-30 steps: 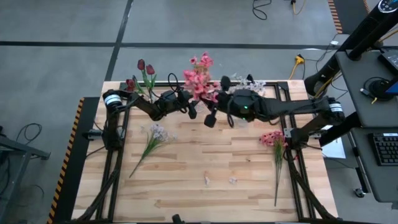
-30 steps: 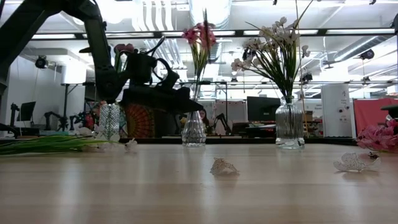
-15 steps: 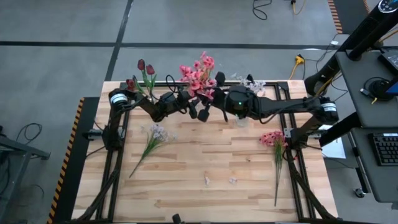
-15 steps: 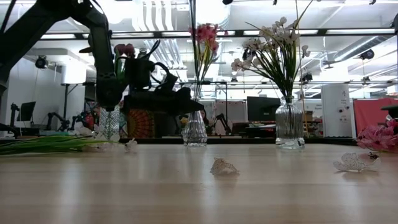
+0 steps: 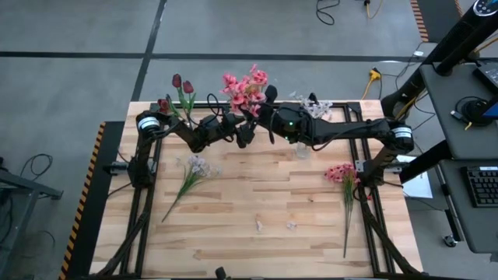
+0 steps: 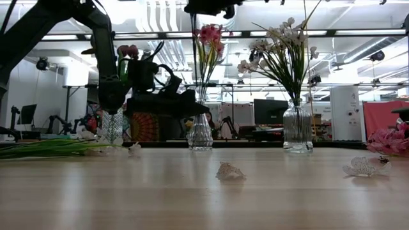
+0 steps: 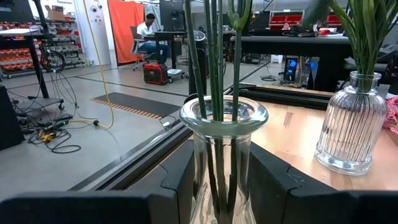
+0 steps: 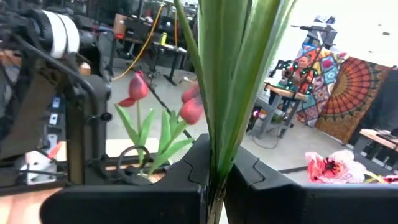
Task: Sort flowers into vase by color
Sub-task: Put the left pink flowers into the middle transparent vase
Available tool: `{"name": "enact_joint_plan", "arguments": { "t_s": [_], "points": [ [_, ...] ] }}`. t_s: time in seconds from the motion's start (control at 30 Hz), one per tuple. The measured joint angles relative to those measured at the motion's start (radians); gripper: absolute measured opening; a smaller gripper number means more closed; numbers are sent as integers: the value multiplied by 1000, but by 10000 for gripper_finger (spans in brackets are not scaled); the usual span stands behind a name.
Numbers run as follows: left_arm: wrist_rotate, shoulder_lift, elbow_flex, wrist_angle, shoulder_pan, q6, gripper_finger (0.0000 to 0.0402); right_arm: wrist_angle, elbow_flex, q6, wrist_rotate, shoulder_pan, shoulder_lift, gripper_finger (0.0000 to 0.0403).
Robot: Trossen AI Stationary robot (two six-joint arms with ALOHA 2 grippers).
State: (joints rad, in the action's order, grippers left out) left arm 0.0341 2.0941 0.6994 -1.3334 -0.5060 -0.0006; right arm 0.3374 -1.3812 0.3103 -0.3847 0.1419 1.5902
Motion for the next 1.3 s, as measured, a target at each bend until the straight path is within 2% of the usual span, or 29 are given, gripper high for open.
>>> {"name": "enact_joint_plan", "arguments": {
  "t_s": [0.23,0.43,1.3],
  "points": [
    [0,0,-1,-1,0,0,97,118,77,-24,9,30,-3,13],
    [0,0,-2,-1,0,1,97,140,83,-55,11,60,14,13],
    [0,0,-2,-1,0,2,97,78,86,-121,-35,86,24,13]
  ]
}}
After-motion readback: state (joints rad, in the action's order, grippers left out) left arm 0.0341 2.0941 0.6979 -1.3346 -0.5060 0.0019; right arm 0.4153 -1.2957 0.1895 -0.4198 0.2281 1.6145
